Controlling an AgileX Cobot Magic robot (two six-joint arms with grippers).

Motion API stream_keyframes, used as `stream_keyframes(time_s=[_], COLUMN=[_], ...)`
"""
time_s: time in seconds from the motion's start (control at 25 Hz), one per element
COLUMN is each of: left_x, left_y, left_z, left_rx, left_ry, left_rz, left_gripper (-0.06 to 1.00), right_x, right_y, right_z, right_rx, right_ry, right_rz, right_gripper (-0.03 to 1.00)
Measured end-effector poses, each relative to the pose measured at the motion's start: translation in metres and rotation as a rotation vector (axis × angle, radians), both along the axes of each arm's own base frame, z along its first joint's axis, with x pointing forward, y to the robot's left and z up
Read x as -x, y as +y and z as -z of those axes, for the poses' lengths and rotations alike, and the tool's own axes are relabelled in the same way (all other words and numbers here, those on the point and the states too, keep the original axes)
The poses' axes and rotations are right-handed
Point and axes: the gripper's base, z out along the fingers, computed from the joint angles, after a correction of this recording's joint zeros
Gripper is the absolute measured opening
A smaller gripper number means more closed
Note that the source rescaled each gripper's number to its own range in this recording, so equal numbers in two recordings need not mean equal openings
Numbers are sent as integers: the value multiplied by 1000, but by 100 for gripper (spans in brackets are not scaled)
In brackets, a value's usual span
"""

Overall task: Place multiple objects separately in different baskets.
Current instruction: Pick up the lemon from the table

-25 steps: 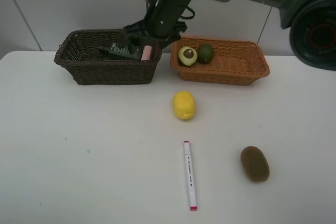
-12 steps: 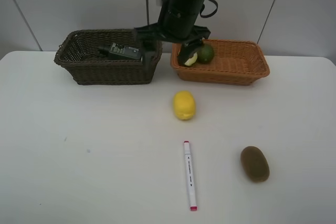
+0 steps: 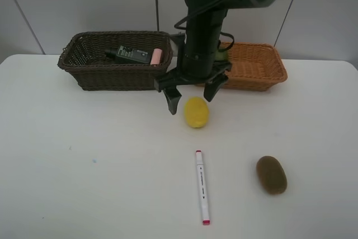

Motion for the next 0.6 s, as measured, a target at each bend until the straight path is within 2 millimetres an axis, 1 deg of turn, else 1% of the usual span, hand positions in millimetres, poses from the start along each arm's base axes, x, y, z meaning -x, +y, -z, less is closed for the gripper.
stream_keyframes(time_s=[0.16,0.2,0.4,0.6], left_x=[0,0,0,0], left_y=[0,0,0,0], left_z=[0,0,0,0], left_rx=[0,0,0,0], left_ry=[0,0,0,0], left_rz=[0,0,0,0], left_gripper=[95,95,95,95], right_x=[-2,-2,-10,-14], right_y=[0,0,0,2], right_z=[16,16,40,71], right_rx=[13,13,54,68], right_ry=[-3,-3,-33,-24], right_rz=[-6,-6,-29,-39], right_gripper=[100,100,100,100])
